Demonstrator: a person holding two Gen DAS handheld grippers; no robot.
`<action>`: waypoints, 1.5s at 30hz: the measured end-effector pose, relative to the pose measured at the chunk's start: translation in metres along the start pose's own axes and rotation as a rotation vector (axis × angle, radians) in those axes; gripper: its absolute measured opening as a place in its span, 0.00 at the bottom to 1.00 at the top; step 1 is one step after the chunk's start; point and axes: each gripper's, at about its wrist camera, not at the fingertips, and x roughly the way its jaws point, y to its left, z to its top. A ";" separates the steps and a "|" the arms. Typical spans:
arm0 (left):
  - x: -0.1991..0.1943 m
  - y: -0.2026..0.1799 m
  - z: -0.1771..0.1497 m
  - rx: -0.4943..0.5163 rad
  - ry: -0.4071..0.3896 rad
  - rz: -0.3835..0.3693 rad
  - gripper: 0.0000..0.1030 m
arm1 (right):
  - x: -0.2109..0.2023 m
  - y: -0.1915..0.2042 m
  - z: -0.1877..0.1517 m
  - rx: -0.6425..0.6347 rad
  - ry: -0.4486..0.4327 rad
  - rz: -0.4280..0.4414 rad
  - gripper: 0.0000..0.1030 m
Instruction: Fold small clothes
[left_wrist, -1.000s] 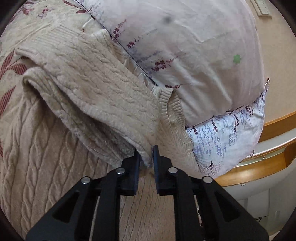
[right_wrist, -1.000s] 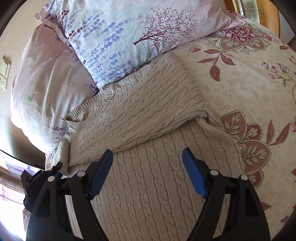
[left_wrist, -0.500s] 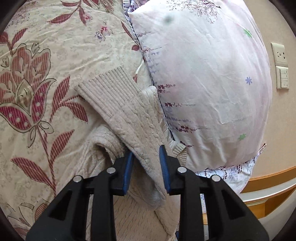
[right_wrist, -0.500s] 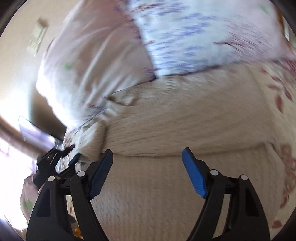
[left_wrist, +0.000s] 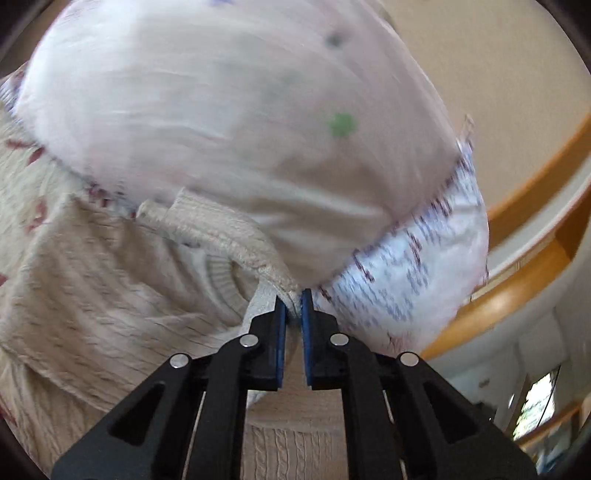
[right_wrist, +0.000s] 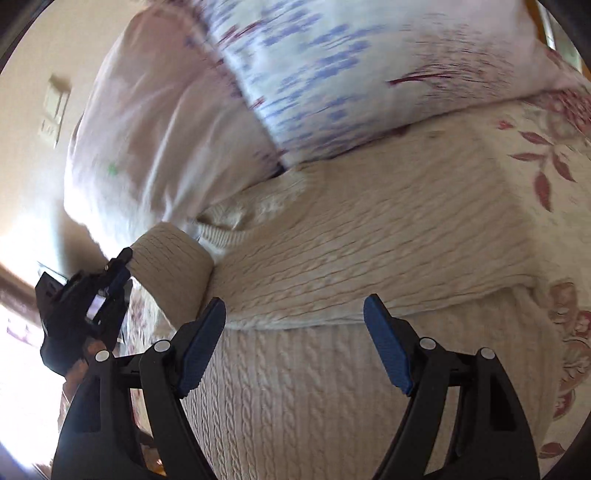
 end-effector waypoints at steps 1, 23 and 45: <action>0.013 -0.016 -0.011 0.082 0.050 -0.002 0.07 | -0.004 -0.008 0.002 0.025 -0.008 0.003 0.76; -0.087 0.109 0.009 0.031 0.016 0.569 0.50 | 0.060 -0.010 0.025 0.033 0.162 -0.019 0.27; -0.073 0.130 -0.012 -0.041 0.104 0.507 0.48 | 0.041 -0.024 0.038 0.063 0.063 -0.100 0.04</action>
